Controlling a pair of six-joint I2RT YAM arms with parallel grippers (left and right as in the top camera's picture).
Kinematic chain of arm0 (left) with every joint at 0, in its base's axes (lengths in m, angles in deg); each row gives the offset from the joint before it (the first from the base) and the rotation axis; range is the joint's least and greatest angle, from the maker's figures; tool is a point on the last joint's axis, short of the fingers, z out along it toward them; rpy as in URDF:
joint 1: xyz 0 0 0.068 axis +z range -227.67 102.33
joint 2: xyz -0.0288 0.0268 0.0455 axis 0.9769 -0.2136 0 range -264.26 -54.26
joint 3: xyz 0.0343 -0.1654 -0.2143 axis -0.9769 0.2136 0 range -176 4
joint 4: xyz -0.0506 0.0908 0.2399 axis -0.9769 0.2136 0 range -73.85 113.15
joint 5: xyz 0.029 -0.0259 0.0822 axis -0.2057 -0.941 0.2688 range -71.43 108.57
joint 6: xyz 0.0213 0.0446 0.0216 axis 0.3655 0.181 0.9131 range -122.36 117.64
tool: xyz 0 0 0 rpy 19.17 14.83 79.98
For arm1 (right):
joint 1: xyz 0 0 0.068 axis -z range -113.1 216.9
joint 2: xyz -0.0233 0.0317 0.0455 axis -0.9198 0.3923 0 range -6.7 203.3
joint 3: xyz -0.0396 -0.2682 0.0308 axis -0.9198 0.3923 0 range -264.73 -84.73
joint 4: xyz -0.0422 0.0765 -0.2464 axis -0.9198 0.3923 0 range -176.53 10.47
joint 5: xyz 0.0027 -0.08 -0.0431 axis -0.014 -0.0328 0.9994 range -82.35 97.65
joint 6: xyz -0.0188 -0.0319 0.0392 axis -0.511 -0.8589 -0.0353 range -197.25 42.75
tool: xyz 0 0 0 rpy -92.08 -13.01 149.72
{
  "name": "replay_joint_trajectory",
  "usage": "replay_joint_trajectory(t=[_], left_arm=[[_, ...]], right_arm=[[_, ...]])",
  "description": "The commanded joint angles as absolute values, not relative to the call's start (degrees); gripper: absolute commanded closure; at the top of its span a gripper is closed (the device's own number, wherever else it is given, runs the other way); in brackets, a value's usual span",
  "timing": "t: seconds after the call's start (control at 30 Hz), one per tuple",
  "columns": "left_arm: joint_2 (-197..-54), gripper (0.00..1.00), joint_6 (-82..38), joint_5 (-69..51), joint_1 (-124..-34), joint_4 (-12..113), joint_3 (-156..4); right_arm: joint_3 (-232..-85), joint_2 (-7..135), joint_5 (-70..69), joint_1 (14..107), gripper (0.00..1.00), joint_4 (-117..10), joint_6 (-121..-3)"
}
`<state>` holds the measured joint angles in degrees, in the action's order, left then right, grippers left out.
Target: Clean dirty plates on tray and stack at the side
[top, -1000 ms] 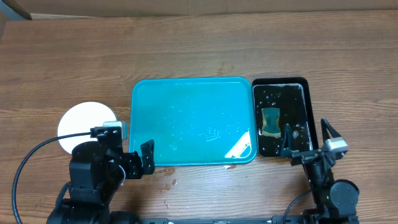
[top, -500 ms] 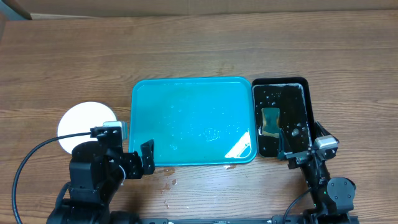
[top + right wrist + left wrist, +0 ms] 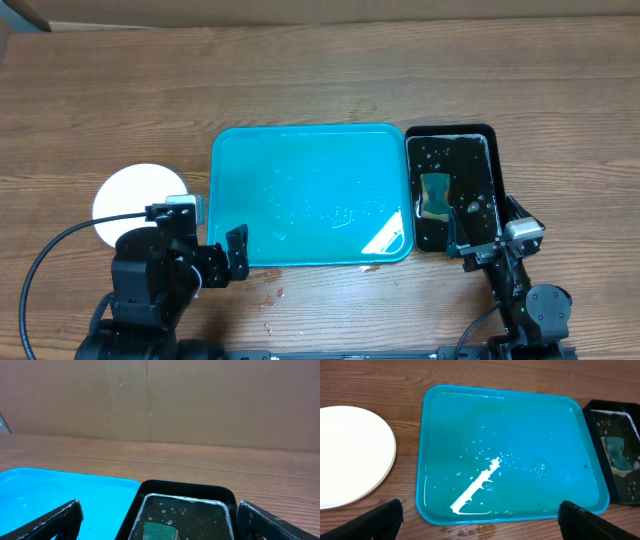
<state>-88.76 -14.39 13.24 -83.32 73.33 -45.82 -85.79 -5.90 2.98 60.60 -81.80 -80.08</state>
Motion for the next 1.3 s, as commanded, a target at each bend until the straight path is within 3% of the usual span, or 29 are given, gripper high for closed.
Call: replay_joint_trajectory(t=[0.0, 0.43, 0.9, 1.13, 1.27], left_arm=[[-88.58, 0.0, -15.22, 13.68, -83.69, 73.14, -45.43], [-81.98, 0.0, -14.54, 17.55, -83.3, 69.95, -39.39], [-56.58, 0.0, -15.46, 17.07, -82.07, 41.01, -6.78], [-54.44, 0.0, -14.04, 17.2, -81.75, 19.98, 3.47], [-54.44, 0.0, -8.82, 17.37, -81.7, 17.73, 3.73]], right_arm=[[-85.2, -6.53, 2.65, 61.03, 0.0, -82.12, -80.3], [-85.2, -6.53, 2.63, 61.03, 0.0, -82.1, -80.3], [-85.2, -6.53, 2.65, 61.03, 0.0, -82.1, -80.3], [-85.2, -6.53, 2.65, 61.03, 0.0, -82.12, -80.3], [-85.2, -6.53, 2.65, 61.03, 0.0, -82.12, -80.3]])
